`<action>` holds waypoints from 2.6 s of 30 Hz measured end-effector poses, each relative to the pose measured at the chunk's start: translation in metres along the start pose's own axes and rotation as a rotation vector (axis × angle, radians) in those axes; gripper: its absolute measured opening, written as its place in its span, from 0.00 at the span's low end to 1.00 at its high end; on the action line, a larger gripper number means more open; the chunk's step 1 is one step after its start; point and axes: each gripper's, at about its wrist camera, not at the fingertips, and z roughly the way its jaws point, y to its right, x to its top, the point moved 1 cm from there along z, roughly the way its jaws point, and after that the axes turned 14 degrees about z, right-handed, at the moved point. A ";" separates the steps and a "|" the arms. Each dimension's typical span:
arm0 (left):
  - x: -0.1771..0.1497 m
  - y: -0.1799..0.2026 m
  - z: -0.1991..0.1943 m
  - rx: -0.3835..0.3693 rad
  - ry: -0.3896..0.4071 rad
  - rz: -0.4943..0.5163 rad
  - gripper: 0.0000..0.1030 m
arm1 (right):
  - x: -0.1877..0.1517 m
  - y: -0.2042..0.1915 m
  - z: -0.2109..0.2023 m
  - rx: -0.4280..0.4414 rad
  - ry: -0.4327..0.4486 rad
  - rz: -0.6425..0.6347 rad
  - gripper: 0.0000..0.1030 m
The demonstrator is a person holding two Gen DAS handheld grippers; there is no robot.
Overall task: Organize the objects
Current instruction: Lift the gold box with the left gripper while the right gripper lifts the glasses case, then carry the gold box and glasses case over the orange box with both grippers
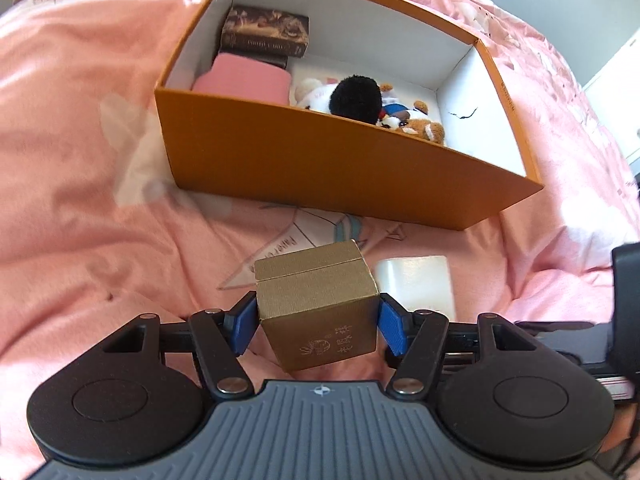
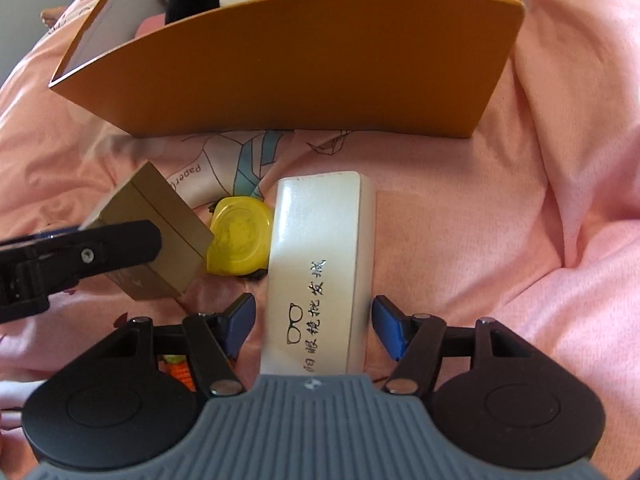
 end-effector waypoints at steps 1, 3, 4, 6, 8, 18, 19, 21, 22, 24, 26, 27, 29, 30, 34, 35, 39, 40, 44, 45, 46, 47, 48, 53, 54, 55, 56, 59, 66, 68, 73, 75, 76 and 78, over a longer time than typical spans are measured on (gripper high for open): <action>-0.001 0.001 0.001 0.016 0.001 0.021 0.70 | -0.001 -0.003 0.000 -0.014 0.004 -0.016 0.64; -0.002 0.000 0.006 0.017 -0.016 0.035 0.70 | -0.003 -0.007 0.000 -0.046 0.015 -0.045 0.64; -0.003 -0.002 0.010 0.007 -0.036 0.026 0.70 | -0.004 -0.009 -0.001 -0.058 0.020 -0.055 0.64; -0.007 -0.007 0.018 -0.012 -0.088 0.012 0.70 | -0.005 -0.011 -0.001 -0.071 0.026 -0.071 0.64; -0.009 -0.011 0.019 -0.032 -0.111 0.003 0.70 | -0.004 -0.012 -0.002 -0.077 0.031 -0.077 0.64; -0.008 -0.023 0.015 -0.125 -0.181 -0.079 0.73 | -0.003 -0.016 -0.004 -0.078 0.036 -0.090 0.64; -0.007 -0.024 0.016 -0.128 -0.187 -0.091 0.74 | -0.003 -0.017 -0.003 -0.079 0.034 -0.094 0.64; -0.005 -0.024 0.018 -0.123 -0.196 -0.114 0.74 | -0.004 -0.019 -0.001 -0.084 0.033 -0.108 0.64; -0.004 -0.024 0.019 -0.113 -0.202 -0.117 0.74 | -0.005 -0.021 0.001 -0.089 0.033 -0.115 0.64; -0.002 -0.022 0.022 -0.094 -0.210 -0.110 0.74 | -0.006 -0.023 0.003 -0.101 0.034 -0.131 0.64; -0.002 -0.021 0.025 -0.081 -0.217 -0.107 0.74 | -0.006 -0.024 0.004 -0.108 0.033 -0.140 0.64; -0.002 -0.022 0.027 -0.081 -0.221 -0.114 0.73 | -0.006 -0.024 0.005 -0.110 0.029 -0.141 0.64; -0.004 -0.026 0.031 -0.097 -0.232 -0.136 0.67 | -0.006 -0.024 0.006 -0.110 0.024 -0.142 0.63; -0.005 -0.027 0.033 -0.105 -0.234 -0.145 0.66 | -0.006 -0.024 0.008 -0.109 0.025 -0.143 0.63; -0.009 -0.031 0.028 -0.127 -0.205 -0.158 0.65 | -0.006 -0.021 0.005 -0.092 0.029 -0.129 0.62; -0.009 -0.031 0.025 -0.131 -0.197 -0.156 0.65 | -0.006 -0.020 0.002 -0.084 0.033 -0.123 0.62; -0.008 -0.027 0.009 -0.139 -0.153 -0.123 0.65 | -0.007 -0.016 -0.016 -0.055 0.066 -0.099 0.62; -0.007 -0.026 0.005 -0.144 -0.141 -0.115 0.65 | -0.007 -0.015 -0.022 -0.050 0.077 -0.093 0.62; 0.005 -0.019 -0.017 -0.182 -0.069 -0.073 0.65 | -0.005 -0.007 -0.052 -0.014 0.131 -0.057 0.61; 0.009 -0.017 -0.023 -0.193 -0.050 -0.058 0.65 | -0.003 -0.006 -0.061 -0.002 0.144 -0.049 0.61; 0.013 -0.015 -0.030 -0.203 -0.030 -0.044 0.65 | -0.002 -0.004 -0.069 0.009 0.157 -0.043 0.61; 0.017 -0.013 -0.037 -0.213 -0.008 -0.027 0.65 | 0.000 -0.004 -0.079 0.019 0.174 -0.040 0.61; 0.020 -0.011 -0.043 -0.219 0.013 -0.011 0.65 | 0.002 -0.003 -0.088 0.026 0.192 -0.040 0.60; 0.050 -0.002 -0.073 -0.235 0.121 0.057 0.65 | 0.018 -0.010 -0.138 0.049 0.313 -0.069 0.60; 0.056 -0.002 -0.077 -0.237 0.142 0.065 0.65 | 0.022 -0.012 -0.147 0.056 0.338 -0.076 0.60; 0.062 -0.001 -0.079 -0.235 0.164 0.072 0.65 | 0.026 -0.014 -0.156 0.065 0.359 -0.081 0.60; 0.071 0.000 -0.083 -0.228 0.184 0.081 0.65 | 0.032 -0.015 -0.164 0.077 0.378 -0.086 0.60; 0.089 0.002 -0.086 -0.216 0.239 0.110 0.65 | 0.050 -0.021 -0.178 0.095 0.407 -0.096 0.60; 0.126 0.010 -0.064 -0.212 0.268 0.178 0.65 | 0.096 -0.023 -0.182 0.010 0.451 -0.118 0.60; 0.132 0.012 -0.052 -0.224 0.254 0.189 0.65 | 0.109 -0.023 -0.171 -0.020 0.426 -0.128 0.60; 0.139 0.014 -0.025 -0.252 0.230 0.200 0.65 | 0.125 -0.021 -0.141 -0.080 0.320 -0.147 0.60; 0.141 0.015 -0.017 -0.262 0.226 0.206 0.65 | 0.130 -0.019 -0.130 -0.099 0.281 -0.151 0.60; 0.143 0.014 -0.014 -0.264 0.223 0.205 0.65 | 0.132 -0.020 -0.125 -0.105 0.263 -0.152 0.60; 0.145 0.011 -0.008 -0.260 0.217 0.196 0.65 | 0.136 -0.021 -0.115 -0.124 0.221 -0.158 0.60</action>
